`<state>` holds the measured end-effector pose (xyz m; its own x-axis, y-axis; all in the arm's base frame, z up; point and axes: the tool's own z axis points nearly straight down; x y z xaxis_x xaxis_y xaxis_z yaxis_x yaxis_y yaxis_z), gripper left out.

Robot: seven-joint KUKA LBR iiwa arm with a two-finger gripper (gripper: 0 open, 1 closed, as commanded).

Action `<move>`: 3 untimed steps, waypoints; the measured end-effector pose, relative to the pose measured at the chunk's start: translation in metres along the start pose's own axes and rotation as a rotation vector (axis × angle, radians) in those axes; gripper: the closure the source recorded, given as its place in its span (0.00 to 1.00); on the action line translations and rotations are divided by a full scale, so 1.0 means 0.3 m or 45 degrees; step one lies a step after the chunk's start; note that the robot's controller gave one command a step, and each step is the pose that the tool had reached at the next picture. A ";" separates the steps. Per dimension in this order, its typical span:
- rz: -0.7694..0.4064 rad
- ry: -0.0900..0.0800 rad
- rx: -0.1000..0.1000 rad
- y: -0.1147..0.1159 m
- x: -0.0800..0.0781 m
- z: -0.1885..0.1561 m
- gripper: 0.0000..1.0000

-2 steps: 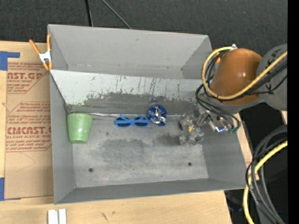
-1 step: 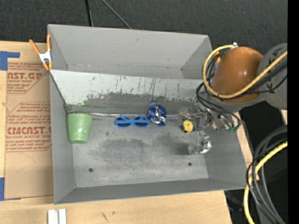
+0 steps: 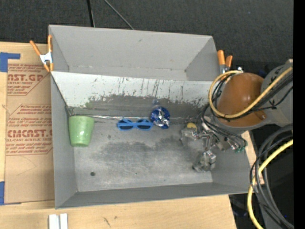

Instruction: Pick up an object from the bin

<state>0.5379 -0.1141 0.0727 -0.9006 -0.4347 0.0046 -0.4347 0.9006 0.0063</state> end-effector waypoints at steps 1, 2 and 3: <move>-0.061 -0.016 0.016 -0.177 -0.097 -0.183 0.00; 0.019 -0.010 0.006 -0.161 -0.097 0.010 0.00; 0.018 -0.010 0.008 -0.164 -0.097 0.001 1.00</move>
Offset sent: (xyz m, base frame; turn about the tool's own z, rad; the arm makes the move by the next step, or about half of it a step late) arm 0.0462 -0.0341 0.0509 -0.0509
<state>0.5855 -0.1458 0.0719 -0.9066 -0.4219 -0.0030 -0.4219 0.9066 0.0002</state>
